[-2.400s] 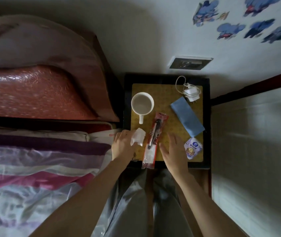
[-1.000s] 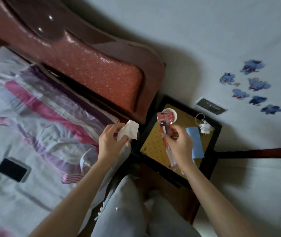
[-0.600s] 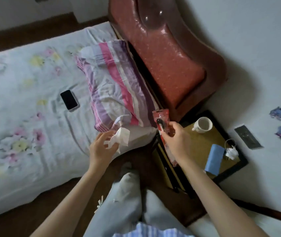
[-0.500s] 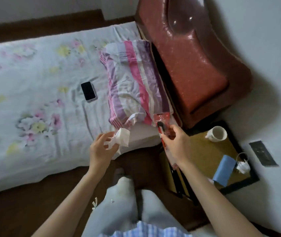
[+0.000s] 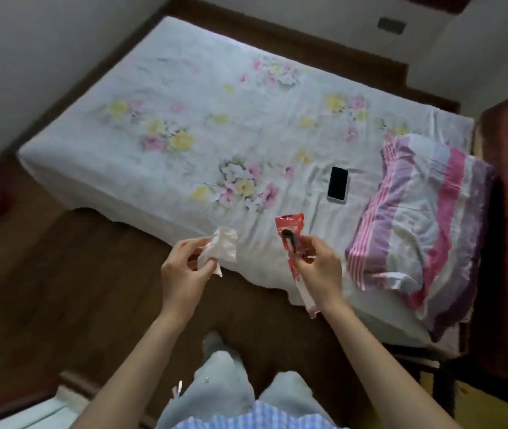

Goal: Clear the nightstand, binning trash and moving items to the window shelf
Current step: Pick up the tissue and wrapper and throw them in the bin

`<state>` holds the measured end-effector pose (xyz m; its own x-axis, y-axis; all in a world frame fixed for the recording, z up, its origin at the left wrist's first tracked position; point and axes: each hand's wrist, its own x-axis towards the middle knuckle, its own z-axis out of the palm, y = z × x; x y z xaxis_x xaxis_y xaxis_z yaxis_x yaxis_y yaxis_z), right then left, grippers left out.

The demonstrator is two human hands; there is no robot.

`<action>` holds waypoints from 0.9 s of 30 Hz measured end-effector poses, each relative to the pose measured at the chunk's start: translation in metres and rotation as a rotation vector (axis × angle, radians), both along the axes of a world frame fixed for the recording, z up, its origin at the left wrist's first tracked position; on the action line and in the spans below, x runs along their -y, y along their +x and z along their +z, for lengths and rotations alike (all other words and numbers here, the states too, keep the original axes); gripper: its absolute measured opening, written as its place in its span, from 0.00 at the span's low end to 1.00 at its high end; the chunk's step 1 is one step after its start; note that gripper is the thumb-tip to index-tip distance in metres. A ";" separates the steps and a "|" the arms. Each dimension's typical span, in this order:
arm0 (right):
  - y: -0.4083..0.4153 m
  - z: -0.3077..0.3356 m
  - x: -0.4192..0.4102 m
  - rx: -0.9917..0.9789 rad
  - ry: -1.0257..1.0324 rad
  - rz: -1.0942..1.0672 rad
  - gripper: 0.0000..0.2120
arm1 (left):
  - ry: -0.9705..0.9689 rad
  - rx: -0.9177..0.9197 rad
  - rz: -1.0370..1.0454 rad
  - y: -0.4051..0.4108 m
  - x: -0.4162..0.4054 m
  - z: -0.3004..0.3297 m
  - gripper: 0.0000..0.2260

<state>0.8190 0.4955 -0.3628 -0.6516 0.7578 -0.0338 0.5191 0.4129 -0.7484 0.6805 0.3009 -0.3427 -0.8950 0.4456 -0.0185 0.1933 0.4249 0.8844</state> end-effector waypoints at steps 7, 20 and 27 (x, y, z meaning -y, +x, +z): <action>-0.173 0.004 0.072 -0.051 0.031 0.271 0.12 | -0.056 -0.009 0.323 -0.111 0.113 -0.002 0.15; -0.415 -0.015 0.167 0.016 -0.054 0.714 0.09 | -0.161 0.055 0.821 -0.222 0.230 -0.034 0.14; -0.555 -0.010 0.209 0.076 -0.057 0.935 0.06 | -0.138 0.062 1.036 -0.316 0.257 -0.026 0.15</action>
